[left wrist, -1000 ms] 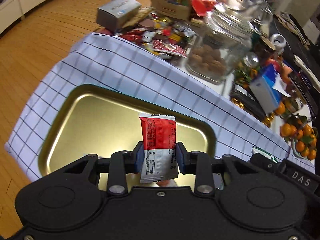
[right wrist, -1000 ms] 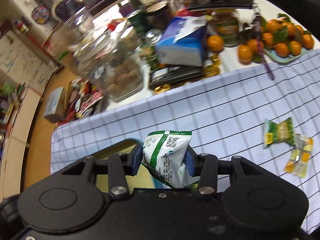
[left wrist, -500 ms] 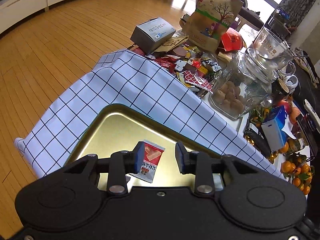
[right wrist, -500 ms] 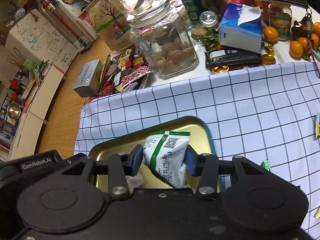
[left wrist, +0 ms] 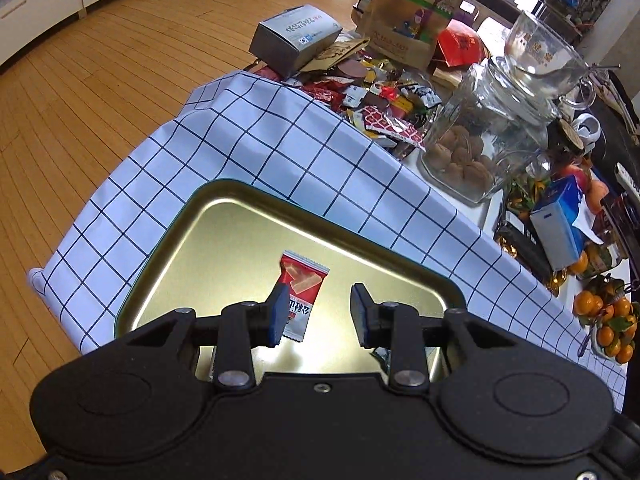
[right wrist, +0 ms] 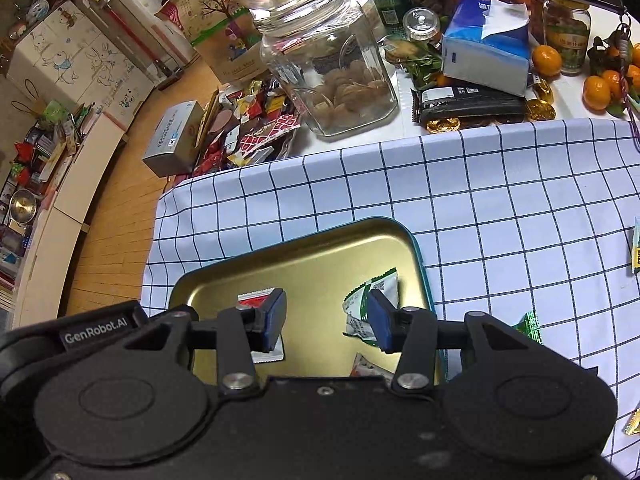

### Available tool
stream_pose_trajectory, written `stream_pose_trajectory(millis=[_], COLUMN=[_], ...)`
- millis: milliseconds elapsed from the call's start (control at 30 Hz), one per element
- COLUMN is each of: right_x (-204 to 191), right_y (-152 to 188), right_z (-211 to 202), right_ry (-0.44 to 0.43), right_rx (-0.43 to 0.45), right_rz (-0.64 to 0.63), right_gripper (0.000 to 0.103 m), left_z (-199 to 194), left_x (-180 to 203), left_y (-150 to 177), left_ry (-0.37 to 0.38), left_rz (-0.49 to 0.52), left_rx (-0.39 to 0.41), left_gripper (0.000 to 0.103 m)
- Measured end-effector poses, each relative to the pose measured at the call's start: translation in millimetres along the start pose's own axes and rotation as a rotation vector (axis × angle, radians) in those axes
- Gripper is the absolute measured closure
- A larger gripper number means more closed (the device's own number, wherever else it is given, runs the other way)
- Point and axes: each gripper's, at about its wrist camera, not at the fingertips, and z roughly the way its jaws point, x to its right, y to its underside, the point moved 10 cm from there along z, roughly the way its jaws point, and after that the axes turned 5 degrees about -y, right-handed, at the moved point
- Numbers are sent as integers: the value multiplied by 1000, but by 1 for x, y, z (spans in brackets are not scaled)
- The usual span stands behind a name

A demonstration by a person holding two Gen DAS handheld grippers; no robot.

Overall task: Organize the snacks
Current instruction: 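Open both tools to drop the packets into the gold tray, then move the left tool to the brown heart-print packet while the right tool reaches the yellow-silver packet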

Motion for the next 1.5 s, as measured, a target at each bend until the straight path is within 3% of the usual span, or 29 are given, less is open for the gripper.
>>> stream_pose_trajectory(millis=[267,467,800,1133,1500], right_x=[6,17,30,58,107], right_y=[0,10,24,25,8], right_z=[1,11,6,-19,-54], right_ry=[45,79,82,140,224], right_rx=[9,-74,-124,-80,6], right_rz=[-9,10,17,-35,-58], right_gripper=[54,54,54,54,54], left_z=[10,11,11,19,14], left_x=[0,4,17,35,76], left_y=[9,17,26,43,67], left_ry=[-46,-37,-41,-52,-18], left_rz=[20,17,25,59,214], left_rx=[-58,-119,-160,-216,-206], left_gripper=[62,62,62,62,62])
